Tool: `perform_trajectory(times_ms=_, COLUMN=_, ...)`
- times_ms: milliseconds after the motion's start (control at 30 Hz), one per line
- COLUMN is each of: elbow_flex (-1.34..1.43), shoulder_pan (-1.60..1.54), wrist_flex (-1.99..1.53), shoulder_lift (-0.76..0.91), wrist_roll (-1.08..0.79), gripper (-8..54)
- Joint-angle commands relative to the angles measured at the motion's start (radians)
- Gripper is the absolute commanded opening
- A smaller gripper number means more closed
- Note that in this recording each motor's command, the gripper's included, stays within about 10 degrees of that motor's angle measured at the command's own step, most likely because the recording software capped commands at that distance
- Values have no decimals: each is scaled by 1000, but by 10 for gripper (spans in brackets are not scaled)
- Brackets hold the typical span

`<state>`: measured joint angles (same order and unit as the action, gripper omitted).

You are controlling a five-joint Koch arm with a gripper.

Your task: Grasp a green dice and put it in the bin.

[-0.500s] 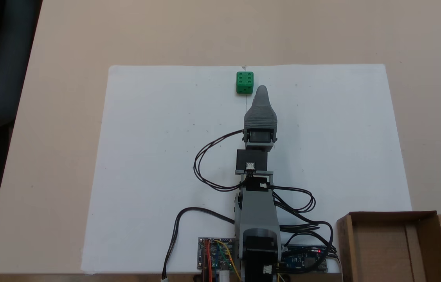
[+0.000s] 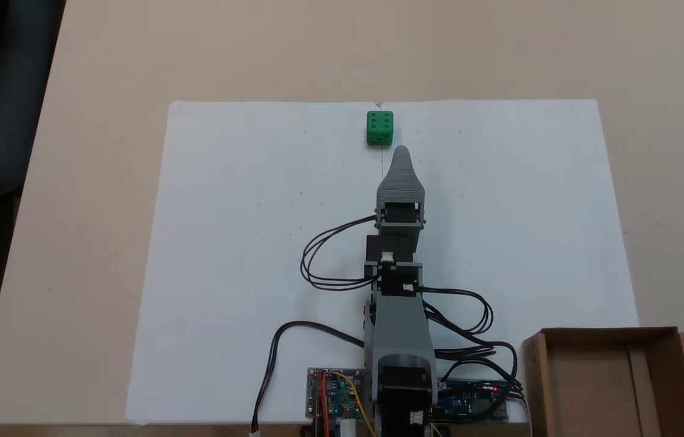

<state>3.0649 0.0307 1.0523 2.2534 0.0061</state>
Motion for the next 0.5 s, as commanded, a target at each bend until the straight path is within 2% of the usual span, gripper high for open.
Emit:
perform_trajectory(times_ms=0, elbow_flex=64, shoulder_pan=0, wrist_flex=31, shoulder_lift=112, wrist_roll=-61, gripper=434)
perform_trajectory(times_ms=467, elbow_flex=64, shoulder_pan=14, wrist_flex=29, shoulder_lift=112, wrist_roll=-71, gripper=433)
